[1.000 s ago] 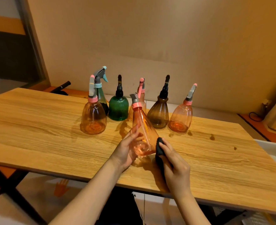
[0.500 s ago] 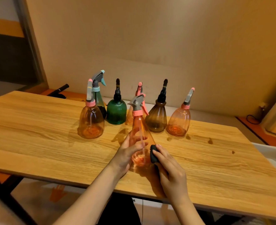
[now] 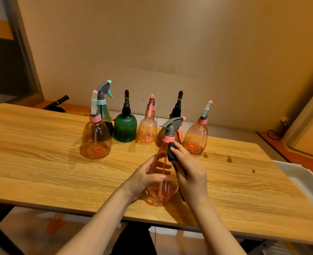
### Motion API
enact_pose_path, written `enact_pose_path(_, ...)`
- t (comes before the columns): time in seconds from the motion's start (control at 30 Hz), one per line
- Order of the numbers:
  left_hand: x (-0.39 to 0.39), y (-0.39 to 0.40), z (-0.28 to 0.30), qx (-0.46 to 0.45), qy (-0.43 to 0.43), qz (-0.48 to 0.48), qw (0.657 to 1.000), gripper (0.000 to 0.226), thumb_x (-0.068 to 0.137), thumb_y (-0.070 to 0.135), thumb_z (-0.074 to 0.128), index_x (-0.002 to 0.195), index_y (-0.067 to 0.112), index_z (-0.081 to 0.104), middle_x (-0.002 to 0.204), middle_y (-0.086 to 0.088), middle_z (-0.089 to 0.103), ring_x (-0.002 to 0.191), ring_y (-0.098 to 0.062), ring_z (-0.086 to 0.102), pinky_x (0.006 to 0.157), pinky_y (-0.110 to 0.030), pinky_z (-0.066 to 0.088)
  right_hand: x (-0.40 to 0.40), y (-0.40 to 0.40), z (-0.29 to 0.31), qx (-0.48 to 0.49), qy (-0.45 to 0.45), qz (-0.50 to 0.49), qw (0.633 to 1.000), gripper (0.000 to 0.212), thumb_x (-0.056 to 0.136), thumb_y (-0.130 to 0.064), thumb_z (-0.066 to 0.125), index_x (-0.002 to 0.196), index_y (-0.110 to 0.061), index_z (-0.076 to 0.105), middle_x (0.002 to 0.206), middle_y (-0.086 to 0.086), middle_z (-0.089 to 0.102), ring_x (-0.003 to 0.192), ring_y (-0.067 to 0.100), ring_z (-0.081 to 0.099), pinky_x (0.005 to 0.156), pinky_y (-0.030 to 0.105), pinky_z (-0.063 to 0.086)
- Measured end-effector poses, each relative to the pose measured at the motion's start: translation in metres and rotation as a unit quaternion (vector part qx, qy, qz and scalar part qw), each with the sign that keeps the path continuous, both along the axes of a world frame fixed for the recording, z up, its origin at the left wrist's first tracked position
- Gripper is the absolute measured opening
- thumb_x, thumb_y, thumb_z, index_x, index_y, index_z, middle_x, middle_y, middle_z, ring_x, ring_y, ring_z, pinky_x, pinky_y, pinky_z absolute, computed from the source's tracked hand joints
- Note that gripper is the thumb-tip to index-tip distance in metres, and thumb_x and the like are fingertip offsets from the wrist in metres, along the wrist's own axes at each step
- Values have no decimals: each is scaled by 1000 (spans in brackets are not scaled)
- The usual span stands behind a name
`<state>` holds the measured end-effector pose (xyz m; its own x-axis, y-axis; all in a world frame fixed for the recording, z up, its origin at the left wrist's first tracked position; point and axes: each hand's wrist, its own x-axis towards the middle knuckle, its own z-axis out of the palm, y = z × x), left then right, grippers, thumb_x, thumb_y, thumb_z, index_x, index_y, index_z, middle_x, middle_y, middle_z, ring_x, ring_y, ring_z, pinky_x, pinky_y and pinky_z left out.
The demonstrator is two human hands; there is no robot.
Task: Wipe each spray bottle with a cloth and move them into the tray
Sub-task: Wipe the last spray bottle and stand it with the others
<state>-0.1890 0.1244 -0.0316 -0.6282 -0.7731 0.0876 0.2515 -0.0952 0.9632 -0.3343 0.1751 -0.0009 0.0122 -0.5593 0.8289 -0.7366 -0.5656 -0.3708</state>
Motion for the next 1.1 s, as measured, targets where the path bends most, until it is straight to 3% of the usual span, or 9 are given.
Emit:
enact_pose_path(0.23, 0, 2, 4, -5, -14, 12, 1000, 75, 60, 35, 78, 129, 27, 51, 121, -11, 65, 114, -29, 61, 94, -45, 50, 11, 1, -4, 2, -86, -10, 996, 53, 76, 14, 58, 121, -13, 55, 127, 2, 55, 120, 10, 50, 101, 20, 39)
enact_pose_path(0.37, 2, 1, 2, 3, -16, 31, 999, 81, 56, 36, 78, 131, 23, 50, 112, -6, 66, 105, -22, 63, 84, -35, 52, 18, 2, -8, 21, -129, -29, 991, 47, 80, 4, 52, 122, -18, 53, 125, -2, 55, 120, 9, 49, 100, 17, 38)
enact_pose_path(0.63, -1, 0, 1, -6, 7, 25, 1000, 79, 60, 35, 76, 134, 27, 49, 117, -8, 67, 109, -25, 64, 85, -36, 53, 7, 2, -7, 55, -136, -12, 989, 45, 79, -1, 55, 122, -14, 54, 122, -14, 51, 118, -15, 42, 98, 8, 34)
enact_pose_path(0.7, 0, -1, 1, -5, 13, 45, 999, 80, 61, 36, 75, 136, 26, 48, 121, -10, 65, 112, -29, 62, 90, -42, 53, 7, 1, -13, 60, -135, -7, 989, 45, 79, -1, 57, 122, -15, 55, 122, -14, 52, 119, -11, 44, 99, 10, 35)
enact_pose_path(0.9, -1, -2, 1, 26, 33, 102, 994, 65, 60, 40, 71, 122, 27, 58, 110, -6, 70, 103, -25, 66, 85, -37, 55, 4, 12, -41, 62, -120, 8, 991, 49, 77, 8, 57, 120, -16, 59, 127, -6, 55, 122, 2, 49, 101, 20, 40)
enact_pose_path(1.0, -1, -5, -3, 40, 47, 119, 991, 70, 63, 40, 68, 129, 19, 55, 114, -17, 64, 104, -33, 62, 89, -47, 50, 5, 16, -45, 39, -79, 24, 996, 56, 76, 10, 56, 123, -20, 56, 127, -3, 54, 121, 7, 50, 101, 25, 41)
enact_pose_path(1.1, 0, -7, -4, 50, 58, 122, 990, 73, 62, 38, 69, 131, 15, 54, 111, -19, 64, 101, -33, 62, 88, -47, 49, 5, 17, -44, 36, -66, 28, 997, 56, 76, 8, 57, 124, -21, 53, 127, 0, 54, 121, 10, 51, 100, 27, 42)
